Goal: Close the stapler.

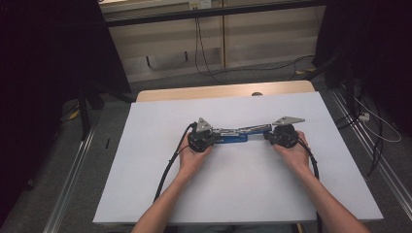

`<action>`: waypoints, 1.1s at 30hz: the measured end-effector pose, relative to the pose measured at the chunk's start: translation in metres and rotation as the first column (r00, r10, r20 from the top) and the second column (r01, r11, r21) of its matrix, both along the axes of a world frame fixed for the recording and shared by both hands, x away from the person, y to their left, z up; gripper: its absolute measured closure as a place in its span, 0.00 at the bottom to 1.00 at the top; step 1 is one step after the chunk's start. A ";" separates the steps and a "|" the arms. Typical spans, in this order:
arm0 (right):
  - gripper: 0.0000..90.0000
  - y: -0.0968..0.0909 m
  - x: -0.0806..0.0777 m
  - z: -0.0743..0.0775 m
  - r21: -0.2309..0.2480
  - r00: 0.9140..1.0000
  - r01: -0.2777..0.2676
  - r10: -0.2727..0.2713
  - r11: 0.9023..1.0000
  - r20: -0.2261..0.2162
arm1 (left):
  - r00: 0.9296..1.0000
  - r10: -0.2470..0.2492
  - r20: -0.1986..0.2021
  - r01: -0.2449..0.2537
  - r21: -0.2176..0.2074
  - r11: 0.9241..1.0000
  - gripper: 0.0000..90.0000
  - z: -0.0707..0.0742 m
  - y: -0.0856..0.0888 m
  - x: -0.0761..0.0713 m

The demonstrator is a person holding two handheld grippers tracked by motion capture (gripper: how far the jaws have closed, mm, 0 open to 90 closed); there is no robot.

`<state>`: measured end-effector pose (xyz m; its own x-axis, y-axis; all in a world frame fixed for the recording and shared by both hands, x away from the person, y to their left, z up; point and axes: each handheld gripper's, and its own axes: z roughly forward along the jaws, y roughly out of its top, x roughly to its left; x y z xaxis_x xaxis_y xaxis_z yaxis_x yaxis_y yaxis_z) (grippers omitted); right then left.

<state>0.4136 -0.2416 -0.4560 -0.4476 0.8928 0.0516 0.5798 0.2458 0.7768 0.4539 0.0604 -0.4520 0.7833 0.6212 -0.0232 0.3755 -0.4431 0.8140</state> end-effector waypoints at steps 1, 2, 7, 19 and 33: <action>1.00 0.000 0.000 0.000 0.002 1.000 0.001 -0.001 1.000 0.000 | 1.000 -0.001 0.000 0.001 0.001 1.000 1.00 0.000 0.000 0.000; 1.00 0.000 0.000 0.000 0.002 1.000 0.000 0.000 1.000 0.001 | 1.000 -0.001 0.002 0.001 0.002 1.000 1.00 0.000 0.000 0.000; 1.00 0.002 -0.001 0.002 0.016 0.999 -0.005 0.005 1.000 0.040 | 1.000 -0.002 0.005 0.002 0.002 1.000 1.00 0.000 0.000 0.000; 1.00 0.008 -0.004 0.005 0.030 0.995 -0.043 0.040 0.999 0.086 | 1.000 0.001 0.007 -0.001 -0.010 1.000 1.00 -0.001 0.000 0.000; 1.00 0.003 -0.005 0.006 0.055 0.995 -0.038 0.033 0.998 0.094 | 0.999 -0.044 0.002 0.044 -0.007 0.999 0.96 0.002 -0.004 -0.006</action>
